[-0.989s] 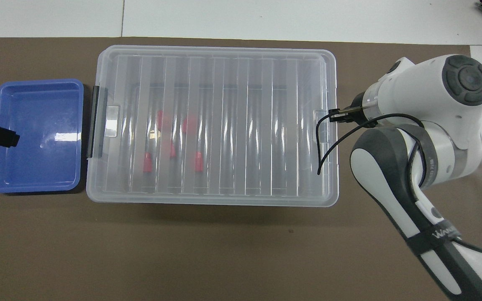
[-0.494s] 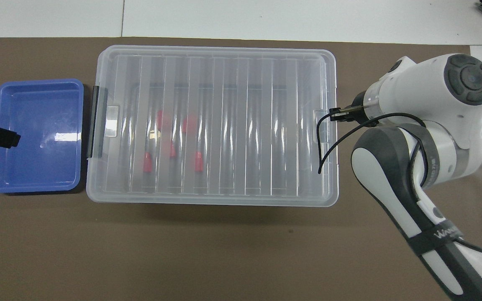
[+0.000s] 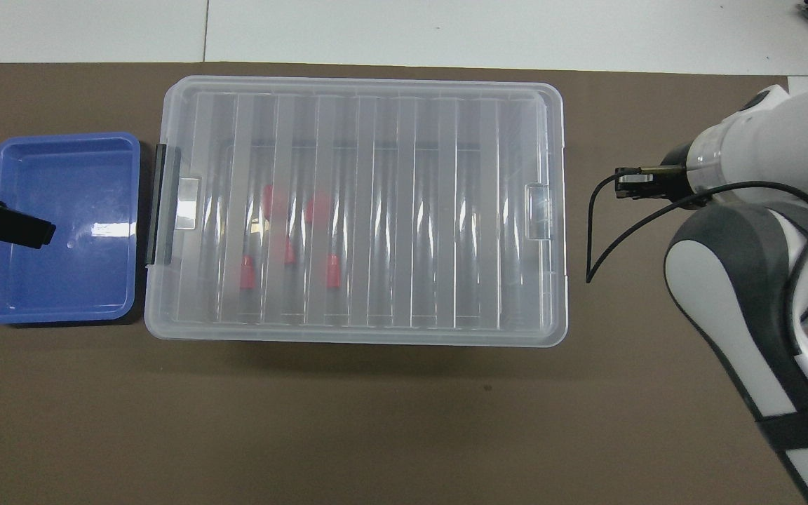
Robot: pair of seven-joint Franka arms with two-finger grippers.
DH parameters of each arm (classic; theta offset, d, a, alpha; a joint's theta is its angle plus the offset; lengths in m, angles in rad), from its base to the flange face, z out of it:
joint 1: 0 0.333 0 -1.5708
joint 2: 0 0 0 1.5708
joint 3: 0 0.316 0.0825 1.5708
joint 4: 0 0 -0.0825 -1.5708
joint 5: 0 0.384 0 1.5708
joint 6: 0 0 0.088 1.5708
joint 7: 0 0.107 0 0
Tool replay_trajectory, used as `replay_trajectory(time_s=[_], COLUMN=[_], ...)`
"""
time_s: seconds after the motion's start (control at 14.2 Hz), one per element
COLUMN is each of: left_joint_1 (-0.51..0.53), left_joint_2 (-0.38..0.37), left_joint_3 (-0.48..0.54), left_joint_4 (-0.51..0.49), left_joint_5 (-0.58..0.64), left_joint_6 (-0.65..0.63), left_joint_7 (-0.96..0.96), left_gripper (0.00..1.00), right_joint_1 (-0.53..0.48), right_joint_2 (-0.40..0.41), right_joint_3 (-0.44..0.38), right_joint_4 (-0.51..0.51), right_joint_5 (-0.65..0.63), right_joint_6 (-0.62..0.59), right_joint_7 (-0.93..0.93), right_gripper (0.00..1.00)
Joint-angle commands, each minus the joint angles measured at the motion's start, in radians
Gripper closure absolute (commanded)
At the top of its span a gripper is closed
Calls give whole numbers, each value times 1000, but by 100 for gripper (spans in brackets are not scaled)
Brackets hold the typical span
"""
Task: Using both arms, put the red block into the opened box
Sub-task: 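Release the lid and draw the right gripper back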
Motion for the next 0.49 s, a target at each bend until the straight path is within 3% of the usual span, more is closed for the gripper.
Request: replay_trajectory(time_s=[0.0,0.42], left_joint_1=[8,9], left_joint_2=[-32,-37], left_joint_3=[-13,-16], left_joint_4=[-36,-80], left_joint_5=[23,17], left_joint_6=[30,88], left_joint_7=[6,-52], left_gripper=[0,0], right_joint_1=[0,-1], right_joint_2=[-41,-72], right_joint_3=[-52,-124], right_joint_4=[1,131], right_joint_5=[-26,-63], right_joint_6=[-55,-283], right_joint_7=[22,67], right_gripper=[0,0])
